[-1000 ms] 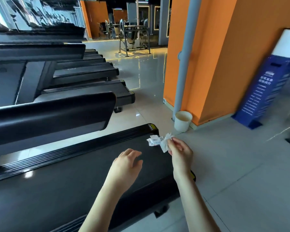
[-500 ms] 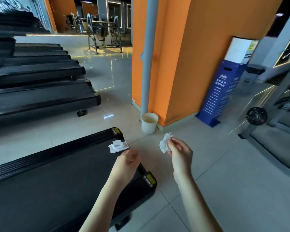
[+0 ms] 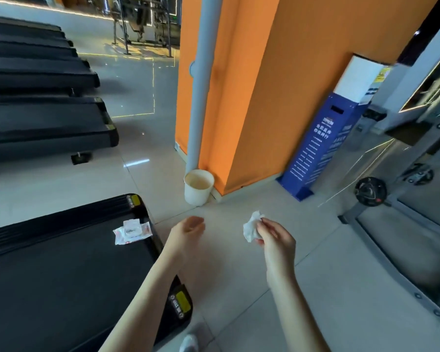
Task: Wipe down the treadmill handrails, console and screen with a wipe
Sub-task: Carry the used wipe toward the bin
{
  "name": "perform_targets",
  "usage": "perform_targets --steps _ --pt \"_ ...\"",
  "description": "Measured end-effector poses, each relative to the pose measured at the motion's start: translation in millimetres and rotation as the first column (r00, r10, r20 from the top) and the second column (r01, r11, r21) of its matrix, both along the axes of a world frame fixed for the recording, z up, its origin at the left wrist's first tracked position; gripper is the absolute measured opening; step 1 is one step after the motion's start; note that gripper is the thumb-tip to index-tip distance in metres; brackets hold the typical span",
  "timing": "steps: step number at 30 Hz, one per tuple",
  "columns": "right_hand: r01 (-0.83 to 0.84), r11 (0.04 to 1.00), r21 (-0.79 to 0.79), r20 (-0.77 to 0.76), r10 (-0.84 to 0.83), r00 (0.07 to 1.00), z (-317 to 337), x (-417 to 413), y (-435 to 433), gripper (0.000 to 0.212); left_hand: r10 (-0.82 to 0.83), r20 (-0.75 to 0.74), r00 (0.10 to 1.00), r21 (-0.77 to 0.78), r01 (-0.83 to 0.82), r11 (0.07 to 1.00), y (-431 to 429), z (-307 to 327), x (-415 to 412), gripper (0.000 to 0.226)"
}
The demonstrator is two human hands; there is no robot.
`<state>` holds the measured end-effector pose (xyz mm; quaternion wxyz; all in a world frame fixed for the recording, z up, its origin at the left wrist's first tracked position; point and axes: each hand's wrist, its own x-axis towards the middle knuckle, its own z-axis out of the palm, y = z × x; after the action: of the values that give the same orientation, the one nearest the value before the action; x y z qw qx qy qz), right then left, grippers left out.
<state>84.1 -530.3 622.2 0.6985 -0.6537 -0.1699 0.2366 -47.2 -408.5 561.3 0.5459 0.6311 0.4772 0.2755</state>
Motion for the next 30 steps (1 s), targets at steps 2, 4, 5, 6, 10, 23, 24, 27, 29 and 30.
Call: perform_targets --steps 2,4,5,6,10,23,24,27,29,30 --pt "-0.005 0.999 -0.033 0.031 0.006 0.999 -1 40 33 0.027 0.040 0.033 0.999 -0.058 -0.038 0.998 36 -5 43 0.018" --pt "-0.029 0.996 -0.079 0.066 0.034 0.997 3 77 64 0.025 0.076 0.060 0.995 -0.107 -0.069 0.992 69 -7 85 0.016" --pt "-0.047 0.995 -0.089 0.082 0.054 0.995 3 93 77 0.024 0.083 0.074 0.994 -0.121 -0.074 0.990 84 -6 103 0.015" --pt "-0.062 0.993 -0.097 0.091 0.070 0.993 3 107 90 0.021 0.082 0.077 0.994 -0.128 -0.072 0.989 97 -3 119 0.015" --pt "-0.043 0.993 -0.110 0.016 0.045 0.999 -10 172 149 0.014 0.052 0.032 0.998 -0.140 -0.047 0.989 148 -1 177 0.009" --pt "-0.327 0.899 -0.292 -0.041 0.329 0.943 -81 371 387 0.013 0.244 -0.136 0.960 -0.213 -0.269 0.939 323 -53 321 0.013" --pt "-0.366 0.878 -0.307 -0.056 0.367 0.928 -85 383 407 0.014 0.258 -0.132 0.957 -0.225 -0.283 0.933 335 -51 332 0.015" --pt "-0.456 0.808 -0.373 -0.119 0.446 0.887 -102 408 468 0.016 0.321 -0.136 0.937 -0.274 -0.347 0.897 372 -54 354 0.008" --pt "-0.506 0.753 -0.421 -0.130 0.502 0.855 -113 419 505 0.016 0.361 -0.147 0.921 -0.309 -0.389 0.868 396 -62 362 0.017" --pt "-0.525 0.723 -0.450 -0.127 0.530 0.838 -119 424 525 0.017 0.374 -0.158 0.914 -0.314 -0.406 0.858 410 -68 364 0.011"
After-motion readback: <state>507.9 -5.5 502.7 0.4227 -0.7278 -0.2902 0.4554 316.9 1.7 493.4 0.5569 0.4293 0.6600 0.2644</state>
